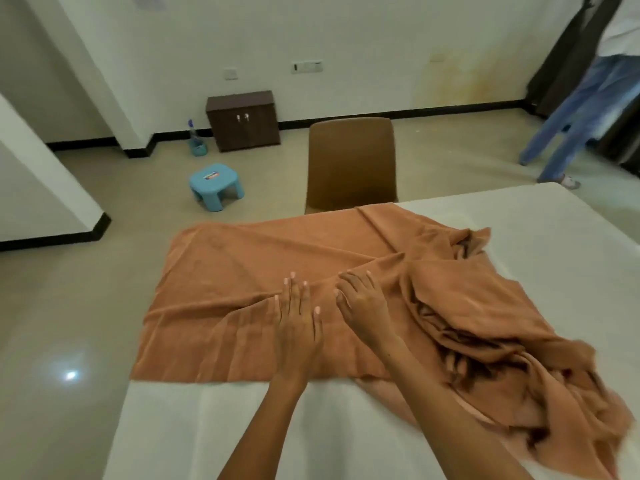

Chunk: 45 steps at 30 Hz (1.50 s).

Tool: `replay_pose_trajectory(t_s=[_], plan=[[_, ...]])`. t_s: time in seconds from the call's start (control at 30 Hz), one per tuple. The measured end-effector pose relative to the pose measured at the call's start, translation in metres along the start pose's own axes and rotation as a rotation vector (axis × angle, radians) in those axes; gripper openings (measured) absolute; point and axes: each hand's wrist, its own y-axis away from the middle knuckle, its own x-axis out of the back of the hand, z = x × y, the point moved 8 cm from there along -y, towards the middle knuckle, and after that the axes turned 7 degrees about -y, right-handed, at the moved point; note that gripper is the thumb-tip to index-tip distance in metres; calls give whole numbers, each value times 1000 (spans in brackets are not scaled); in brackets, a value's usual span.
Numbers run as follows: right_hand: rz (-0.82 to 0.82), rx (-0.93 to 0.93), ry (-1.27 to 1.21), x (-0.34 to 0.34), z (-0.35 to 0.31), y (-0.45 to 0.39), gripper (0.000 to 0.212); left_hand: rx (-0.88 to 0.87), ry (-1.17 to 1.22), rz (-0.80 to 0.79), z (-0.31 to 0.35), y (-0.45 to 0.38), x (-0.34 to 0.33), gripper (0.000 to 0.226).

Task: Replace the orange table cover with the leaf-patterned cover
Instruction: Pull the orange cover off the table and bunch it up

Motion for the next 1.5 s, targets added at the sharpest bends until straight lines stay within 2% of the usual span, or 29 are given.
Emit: replay_pose_trajectory(t_s=[0.2,0.4,0.57,0.67,0.8,0.97,1.07,1.13,1.3,1.4,1.5], plan=[[-123,43,-71,-97,-66,-45,27,79,-53,14,-107,-22,-1,52],[-316,41,-20,-198,-116,-101,43,145,-21,23,-196,-52,-14,52],[-619,-66,135,-277,-117,-122,71,177,-50,-8,-244,-63,-35,59],[-623,-85,121,-298,-108,-117,68,196,-48,-10,-256,-61,-42,58],[-314,16,37,-272,-113,-125,39,202,-49,-13,-260,-56,-44,57],[-139,118,-55,-224,-103,-118,23,208,-14,14,-246,-53,-36,55],[-38,99,-101,-171,-71,-100,14,167,9,4,-217,-59,-33,55],[-6,54,-43,-127,-37,-84,7,94,27,-2,-185,-64,-35,56],[20,-118,204,-7,54,-31,26,-81,98,-56,-79,-64,-49,56],[25,-215,353,69,98,9,28,-196,158,-118,-8,-51,-60,57],[11,-393,429,133,135,42,31,-281,182,-147,56,-32,-69,58]])
